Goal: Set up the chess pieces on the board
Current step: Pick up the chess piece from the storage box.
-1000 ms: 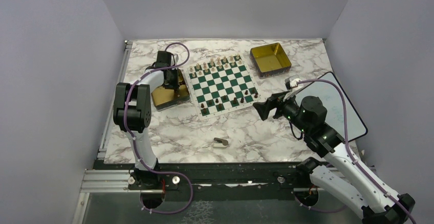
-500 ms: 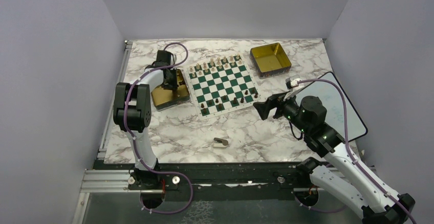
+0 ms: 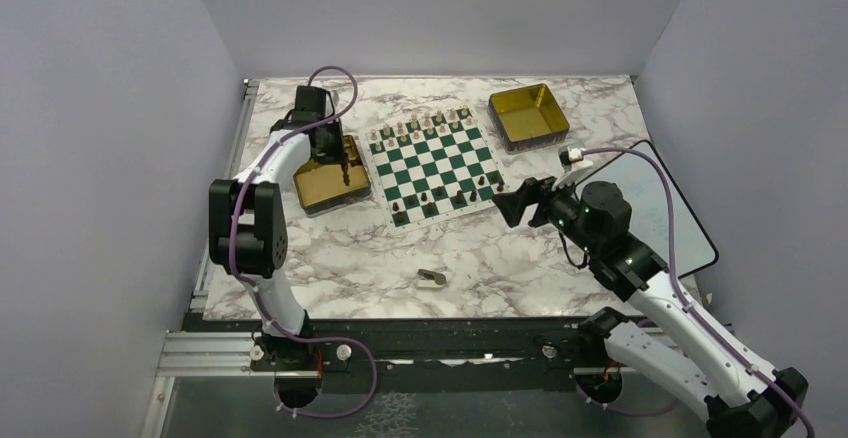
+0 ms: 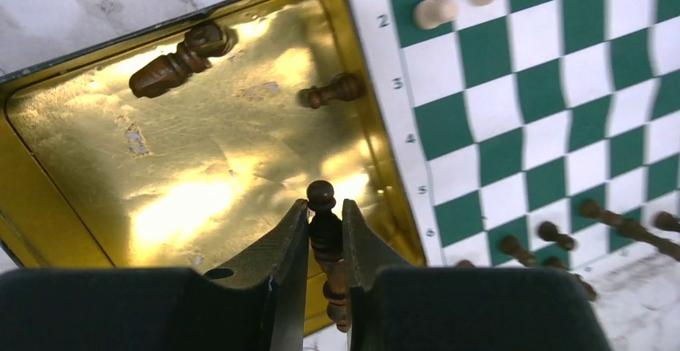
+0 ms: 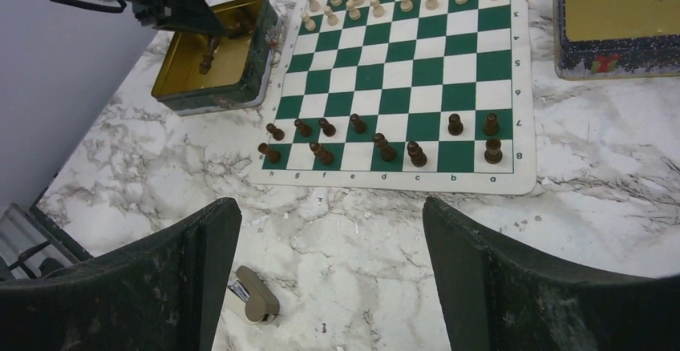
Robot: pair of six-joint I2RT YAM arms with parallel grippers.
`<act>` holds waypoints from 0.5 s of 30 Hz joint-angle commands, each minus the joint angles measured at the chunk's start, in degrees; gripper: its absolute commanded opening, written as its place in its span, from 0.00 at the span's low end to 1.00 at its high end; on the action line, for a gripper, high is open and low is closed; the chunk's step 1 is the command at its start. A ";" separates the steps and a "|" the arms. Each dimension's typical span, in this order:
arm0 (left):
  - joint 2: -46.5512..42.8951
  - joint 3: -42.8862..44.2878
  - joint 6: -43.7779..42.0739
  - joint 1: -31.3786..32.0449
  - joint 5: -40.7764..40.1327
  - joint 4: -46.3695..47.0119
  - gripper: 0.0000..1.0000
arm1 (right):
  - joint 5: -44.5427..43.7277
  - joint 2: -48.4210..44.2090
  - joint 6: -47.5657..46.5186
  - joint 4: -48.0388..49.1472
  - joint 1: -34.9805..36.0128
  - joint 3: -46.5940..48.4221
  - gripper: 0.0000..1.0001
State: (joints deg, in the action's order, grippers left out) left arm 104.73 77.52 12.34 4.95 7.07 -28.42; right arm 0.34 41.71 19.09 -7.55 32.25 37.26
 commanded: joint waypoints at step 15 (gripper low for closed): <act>-18.40 -7.28 20.01 -0.12 25.42 16.85 0.15 | 11.08 17.22 10.19 12.17 0.26 11.92 0.81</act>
State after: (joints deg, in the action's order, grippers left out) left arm 90.35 74.08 26.55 4.95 23.20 -20.86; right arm 5.67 55.31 23.97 0.14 32.25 44.58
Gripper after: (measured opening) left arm 0.187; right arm 0.812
